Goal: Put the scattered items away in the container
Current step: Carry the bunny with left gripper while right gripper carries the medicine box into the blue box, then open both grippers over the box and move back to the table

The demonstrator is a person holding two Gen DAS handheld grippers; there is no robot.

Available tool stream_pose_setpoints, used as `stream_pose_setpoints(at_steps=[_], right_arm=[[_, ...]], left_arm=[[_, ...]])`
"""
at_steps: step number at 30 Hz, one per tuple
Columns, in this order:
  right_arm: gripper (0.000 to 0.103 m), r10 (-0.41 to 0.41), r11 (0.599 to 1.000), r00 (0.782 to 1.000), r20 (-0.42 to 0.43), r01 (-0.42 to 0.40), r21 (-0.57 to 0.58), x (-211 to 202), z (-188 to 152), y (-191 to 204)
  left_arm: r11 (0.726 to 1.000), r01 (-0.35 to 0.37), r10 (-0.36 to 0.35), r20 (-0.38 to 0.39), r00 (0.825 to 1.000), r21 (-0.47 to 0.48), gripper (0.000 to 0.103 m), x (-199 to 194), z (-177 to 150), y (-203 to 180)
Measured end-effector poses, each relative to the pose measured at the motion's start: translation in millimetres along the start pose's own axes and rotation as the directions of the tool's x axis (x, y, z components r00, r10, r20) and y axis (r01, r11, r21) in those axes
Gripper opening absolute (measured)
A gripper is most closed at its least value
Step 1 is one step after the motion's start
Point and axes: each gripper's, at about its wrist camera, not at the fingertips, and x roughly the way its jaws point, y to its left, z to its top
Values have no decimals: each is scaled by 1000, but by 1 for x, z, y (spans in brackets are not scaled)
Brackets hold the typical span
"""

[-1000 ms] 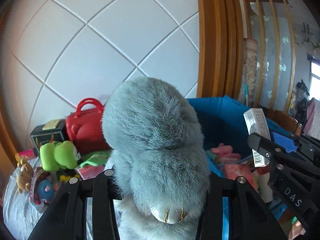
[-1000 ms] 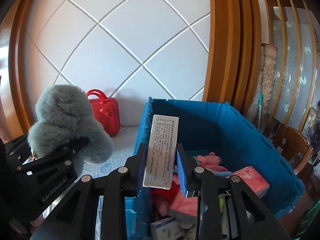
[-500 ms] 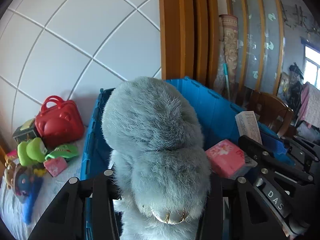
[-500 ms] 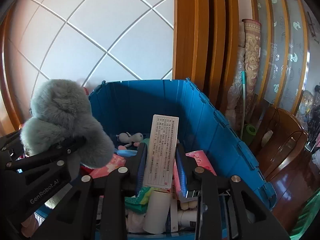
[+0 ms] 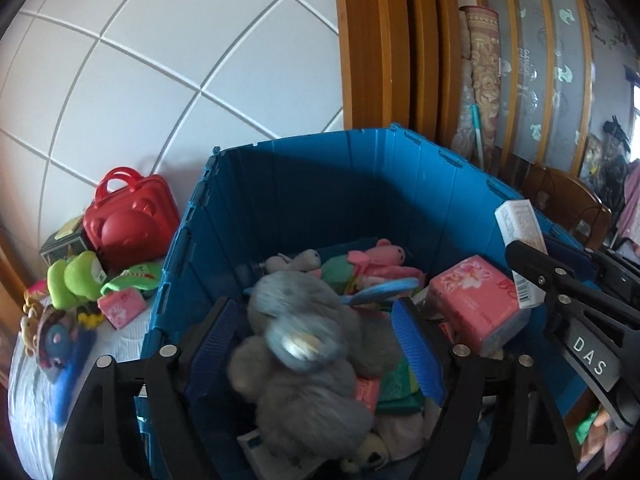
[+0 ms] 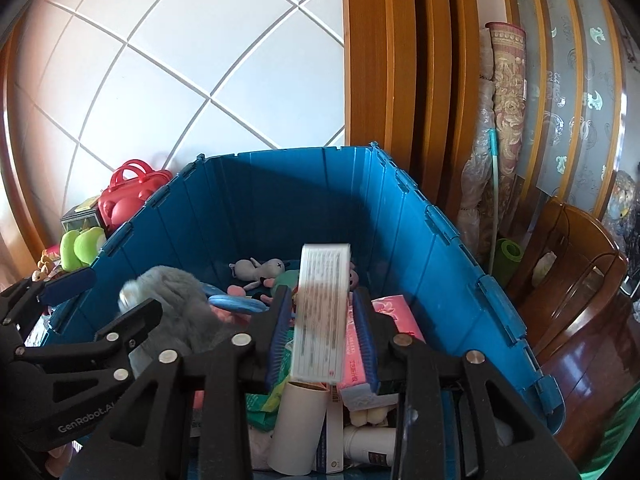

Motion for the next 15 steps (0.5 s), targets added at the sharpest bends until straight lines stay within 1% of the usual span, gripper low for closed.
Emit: stream_pose_setpoints(at_steps=[1,2,6,8,9,12,15], right_arm=[[57,-3,1000,1000,1,3,2,0,0,-1],[69,-6,1000,1000,2,6,4,0,-1,-2],[75,-11,1000,1000,4,10,15,-1,-2,-6],[82,-10,1000,1000,6,10,19,-1,-4,-7],[83,-9,1000,1000,7,9,20,-2,-4,-7],[86,10,1000,1000,12,-11,28,-5,-6,-5],[96,36,999,999,27,-37,31,-7,-6,3]], left_arm=[[1000,-5,5,4,1000,3,83,-1,-1,0],[1000,-8,8,5,1000,2,83,-2,-1,1],[1000,-12,12,1,1000,-16,83,-4,-4,7],[999,-11,11,8,1000,-34,83,-9,-6,14],[999,-12,12,15,1000,-43,83,-12,-7,17],[997,-33,36,40,999,-74,85,-25,-10,32],[992,-64,71,62,996,-109,87,-39,-14,51]])
